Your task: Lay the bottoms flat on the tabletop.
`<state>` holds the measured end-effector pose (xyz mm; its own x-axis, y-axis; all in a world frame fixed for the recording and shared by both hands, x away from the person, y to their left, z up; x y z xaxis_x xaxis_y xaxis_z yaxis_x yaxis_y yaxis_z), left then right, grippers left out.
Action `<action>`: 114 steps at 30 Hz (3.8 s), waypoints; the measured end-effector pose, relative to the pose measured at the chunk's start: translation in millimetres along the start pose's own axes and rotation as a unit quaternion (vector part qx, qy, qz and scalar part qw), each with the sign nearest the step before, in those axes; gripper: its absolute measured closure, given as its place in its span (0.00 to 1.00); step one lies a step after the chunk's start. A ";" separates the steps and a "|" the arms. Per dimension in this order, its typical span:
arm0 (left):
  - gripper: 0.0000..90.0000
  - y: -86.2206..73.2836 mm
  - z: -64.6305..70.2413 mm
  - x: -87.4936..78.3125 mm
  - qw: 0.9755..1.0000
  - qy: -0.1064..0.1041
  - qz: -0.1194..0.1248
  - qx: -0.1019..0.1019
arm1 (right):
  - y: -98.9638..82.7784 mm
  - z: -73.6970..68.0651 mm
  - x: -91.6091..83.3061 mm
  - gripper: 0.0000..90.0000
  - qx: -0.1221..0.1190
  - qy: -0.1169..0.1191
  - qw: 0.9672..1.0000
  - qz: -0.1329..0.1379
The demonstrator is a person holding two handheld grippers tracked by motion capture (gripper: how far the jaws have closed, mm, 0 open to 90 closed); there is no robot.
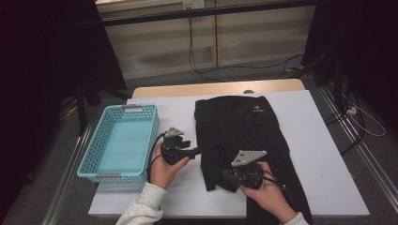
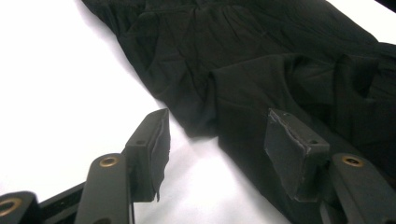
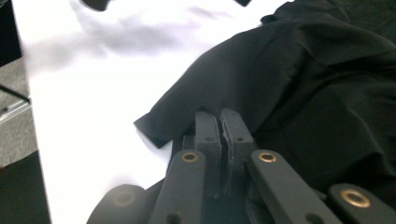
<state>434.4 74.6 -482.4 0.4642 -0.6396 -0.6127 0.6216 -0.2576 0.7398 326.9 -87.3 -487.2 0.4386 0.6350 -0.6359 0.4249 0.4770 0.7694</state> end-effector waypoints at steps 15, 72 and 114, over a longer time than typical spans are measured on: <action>0.51 2.0 -12.4 11.5 1.000 0.014 -0.008 0.002 | -19.9 -2.2 -8.0 0.85 -0.006 -0.011 0.999 -0.033; 0.46 2.9 -19.4 37.5 0.998 0.055 -0.013 0.018 | -1.2 -31.4 -10.1 0.96 -0.009 0.067 0.998 0.002; 0.50 12.2 -22.1 10.2 0.999 0.045 -0.021 -0.012 | 9.2 8.1 -20.5 0.60 0.027 0.005 0.999 0.042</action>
<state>460.7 81.0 -485.7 0.4919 -0.5601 -0.6666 0.6560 -0.2649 0.7067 328.2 -100.8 -467.6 0.4674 0.6772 -0.5682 0.4294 0.3879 0.8156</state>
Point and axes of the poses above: each handheld gripper's, and its own axes: x roughly forward along the jaws, y roughly out of its top, z roughly to its right, the point moved 7 cm from there along x, roughly forward along the jaws, and after that the axes turned 4 degrees about -x, right-handed, at the moved point
